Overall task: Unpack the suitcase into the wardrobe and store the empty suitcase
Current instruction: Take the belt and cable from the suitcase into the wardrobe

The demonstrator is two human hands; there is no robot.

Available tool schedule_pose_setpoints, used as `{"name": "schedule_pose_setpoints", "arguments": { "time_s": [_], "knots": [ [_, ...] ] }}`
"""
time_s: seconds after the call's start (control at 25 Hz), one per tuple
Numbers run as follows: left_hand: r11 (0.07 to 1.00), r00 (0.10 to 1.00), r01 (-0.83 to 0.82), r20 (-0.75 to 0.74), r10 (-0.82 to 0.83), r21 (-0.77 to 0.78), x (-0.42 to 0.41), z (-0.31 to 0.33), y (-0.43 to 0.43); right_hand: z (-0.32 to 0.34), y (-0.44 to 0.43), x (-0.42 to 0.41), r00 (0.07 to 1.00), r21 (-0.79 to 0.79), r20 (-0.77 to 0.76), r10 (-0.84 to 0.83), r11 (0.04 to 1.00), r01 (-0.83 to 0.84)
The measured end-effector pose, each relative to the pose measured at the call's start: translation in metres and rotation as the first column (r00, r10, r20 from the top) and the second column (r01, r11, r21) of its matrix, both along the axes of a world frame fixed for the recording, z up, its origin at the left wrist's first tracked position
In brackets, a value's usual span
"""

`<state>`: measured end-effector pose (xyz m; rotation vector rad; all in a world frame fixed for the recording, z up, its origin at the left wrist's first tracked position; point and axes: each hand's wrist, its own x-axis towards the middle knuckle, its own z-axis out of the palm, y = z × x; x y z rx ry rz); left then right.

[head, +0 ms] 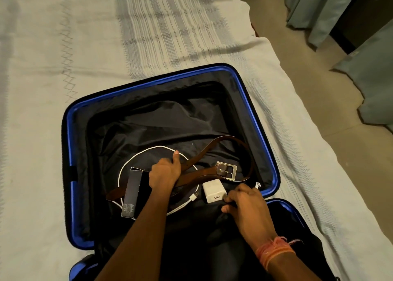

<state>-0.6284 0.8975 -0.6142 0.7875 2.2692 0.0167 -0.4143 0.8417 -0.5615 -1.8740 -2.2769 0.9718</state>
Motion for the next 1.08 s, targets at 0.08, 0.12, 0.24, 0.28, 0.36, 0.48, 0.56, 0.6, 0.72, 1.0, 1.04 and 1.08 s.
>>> {"name": "schedule_pose_setpoints", "arguments": {
  "time_s": [0.08, 0.12, 0.24, 0.28, 0.36, 0.48, 0.56, 0.6, 0.72, 1.0, 1.04, 1.08],
  "knots": [
    [0.998, 0.999, -0.049, 0.0, 0.049, -0.025, 0.001, -0.003, 0.003, 0.0, -0.001, 0.002, 1.0, 0.005, -0.004, -0.005, 1.0, 0.005],
    [0.994, 0.994, -0.11, -0.009, 0.11, 0.001, 0.002, -0.002, 0.001, -0.001, -0.002, 0.002, 1.0, 0.004, -0.012, -0.007, 1.0, 0.007],
    [0.917, 0.943, -0.323, -0.004, 0.333, 0.233, 0.009, 0.014, -0.008, -0.004, -0.003, 0.002, 1.0, 0.031, -0.028, -0.009, 0.999, 0.01],
    [0.87, 0.923, -0.371, 0.029, 0.383, 0.324, 0.012, 0.026, -0.012, -0.006, -0.003, 0.001, 1.0, 0.03, -0.027, -0.005, 1.0, 0.005],
    [0.708, 0.84, -0.541, 0.248, 0.483, 0.454, 0.015, 0.056, -0.017, -0.007, -0.002, 0.0, 1.0, 0.023, -0.022, 0.003, 1.0, -0.002],
    [0.38, 0.514, -0.846, 0.76, 0.398, 0.374, 0.016, 0.11, -0.023, 0.005, 0.004, -0.001, 0.999, -0.029, -0.044, 0.023, 0.999, -0.024],
    [0.342, 0.364, -0.901, 0.895, 0.26, 0.267, 0.015, 0.153, -0.028, 0.03, 0.008, 0.0, 0.995, -0.082, -0.099, -0.007, 0.997, -0.001],
    [0.354, 0.315, -0.906, 0.928, 0.198, 0.232, 0.016, 0.174, -0.03, 0.046, 0.008, 0.001, 0.98, -0.115, -0.189, -0.067, 0.992, 0.046],
    [0.512, 0.432, -0.786, 0.901, 0.051, 0.347, 0.03, 0.228, -0.037, 0.086, 0.0, 0.008, 0.904, -0.005, -0.405, -0.135, 0.989, 0.145],
    [0.736, 0.849, 0.123, 0.314, -0.426, 0.666, 0.083, 0.34, -0.07, 0.205, -0.02, 0.056, 0.799, -0.055, -0.525, -0.294, 0.948, 0.313],
    [0.732, 0.83, 0.19, 0.292, -0.476, 0.654, 0.086, 0.355, -0.074, 0.221, -0.024, 0.063, 0.754, -0.052, -0.58, -0.308, 0.938, 0.343],
    [0.716, 0.804, 0.252, 0.27, -0.529, 0.652, 0.09, 0.372, -0.077, 0.238, -0.028, 0.071, 0.704, -0.063, -0.637, -0.313, 0.932, 0.358]
  ]
}}
